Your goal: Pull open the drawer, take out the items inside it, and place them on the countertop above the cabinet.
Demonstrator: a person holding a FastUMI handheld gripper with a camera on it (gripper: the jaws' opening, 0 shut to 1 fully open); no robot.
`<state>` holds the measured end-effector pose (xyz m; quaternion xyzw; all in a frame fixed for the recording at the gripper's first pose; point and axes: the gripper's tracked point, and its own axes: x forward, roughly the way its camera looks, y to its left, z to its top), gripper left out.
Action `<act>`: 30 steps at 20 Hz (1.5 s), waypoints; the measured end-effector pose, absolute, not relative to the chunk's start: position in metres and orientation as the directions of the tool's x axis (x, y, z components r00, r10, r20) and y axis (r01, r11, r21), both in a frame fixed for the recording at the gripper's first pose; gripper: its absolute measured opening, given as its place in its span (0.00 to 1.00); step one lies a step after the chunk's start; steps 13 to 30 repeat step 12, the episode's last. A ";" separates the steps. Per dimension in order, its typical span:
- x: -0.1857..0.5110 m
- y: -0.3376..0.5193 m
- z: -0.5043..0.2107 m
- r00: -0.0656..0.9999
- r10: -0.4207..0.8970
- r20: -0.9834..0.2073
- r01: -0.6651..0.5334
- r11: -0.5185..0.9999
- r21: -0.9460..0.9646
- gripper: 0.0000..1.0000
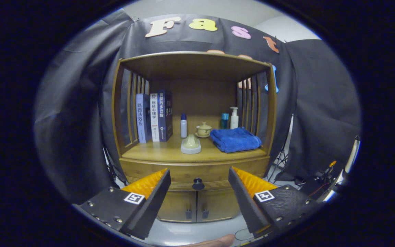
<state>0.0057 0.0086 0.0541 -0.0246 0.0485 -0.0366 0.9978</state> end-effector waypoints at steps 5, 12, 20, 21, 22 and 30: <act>-0.028 0.008 0.091 0.996 -0.086 -0.026 0.086 0.996 -0.026 1.00; -0.064 0.007 0.088 0.997 -0.074 -0.024 0.074 0.997 -0.003 1.00; -0.064 0.007 0.088 0.997 -0.074 -0.024 0.074 0.997 -0.003 1.00; -0.064 0.007 0.088 0.997 -0.074 -0.024 0.074 0.997 -0.003 1.00; -0.064 0.007 0.088 0.997 -0.074 -0.024 0.074 0.997 -0.003 1.00; -0.064 0.007 0.088 0.997 -0.074 -0.024 0.074 0.997 -0.003 1.00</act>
